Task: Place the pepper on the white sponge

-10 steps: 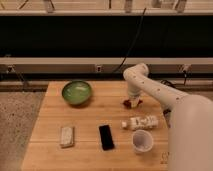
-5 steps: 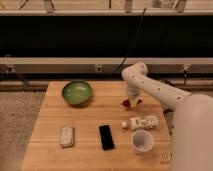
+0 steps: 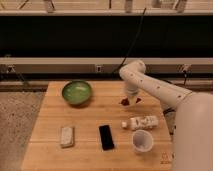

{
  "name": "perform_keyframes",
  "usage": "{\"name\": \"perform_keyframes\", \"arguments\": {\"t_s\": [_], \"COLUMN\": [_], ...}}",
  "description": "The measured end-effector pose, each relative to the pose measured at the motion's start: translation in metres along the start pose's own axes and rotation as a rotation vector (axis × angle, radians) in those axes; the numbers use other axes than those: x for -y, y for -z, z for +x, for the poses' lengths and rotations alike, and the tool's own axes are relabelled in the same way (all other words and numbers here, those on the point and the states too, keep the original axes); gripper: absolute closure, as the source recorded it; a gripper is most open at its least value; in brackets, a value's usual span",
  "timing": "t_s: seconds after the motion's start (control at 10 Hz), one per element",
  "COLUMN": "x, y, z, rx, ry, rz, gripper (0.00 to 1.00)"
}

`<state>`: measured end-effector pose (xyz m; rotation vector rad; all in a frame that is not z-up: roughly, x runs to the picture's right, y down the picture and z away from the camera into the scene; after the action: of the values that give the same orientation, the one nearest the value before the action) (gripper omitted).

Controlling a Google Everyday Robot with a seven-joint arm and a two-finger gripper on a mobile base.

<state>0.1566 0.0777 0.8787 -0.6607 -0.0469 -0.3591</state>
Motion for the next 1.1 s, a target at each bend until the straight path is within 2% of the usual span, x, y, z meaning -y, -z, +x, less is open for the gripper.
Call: {"name": "perform_keyframes", "arguments": {"t_s": [0.2,0.5,0.7,0.9,1.1], "x": [0.004,-0.001,0.001,0.005,0.001], "y": [0.014,0.021,0.026,0.032,0.036], "z": [-0.022,-0.028,-0.044,-0.071,-0.081], "rx": [-0.009,-0.028,-0.038,-0.048,-0.059], "ry": [0.041,0.068,0.108,0.162,0.198], "rz": [0.011,0.011,0.015,0.017,0.018], "gripper": [1.0,1.0,1.0,1.0,1.0]}}
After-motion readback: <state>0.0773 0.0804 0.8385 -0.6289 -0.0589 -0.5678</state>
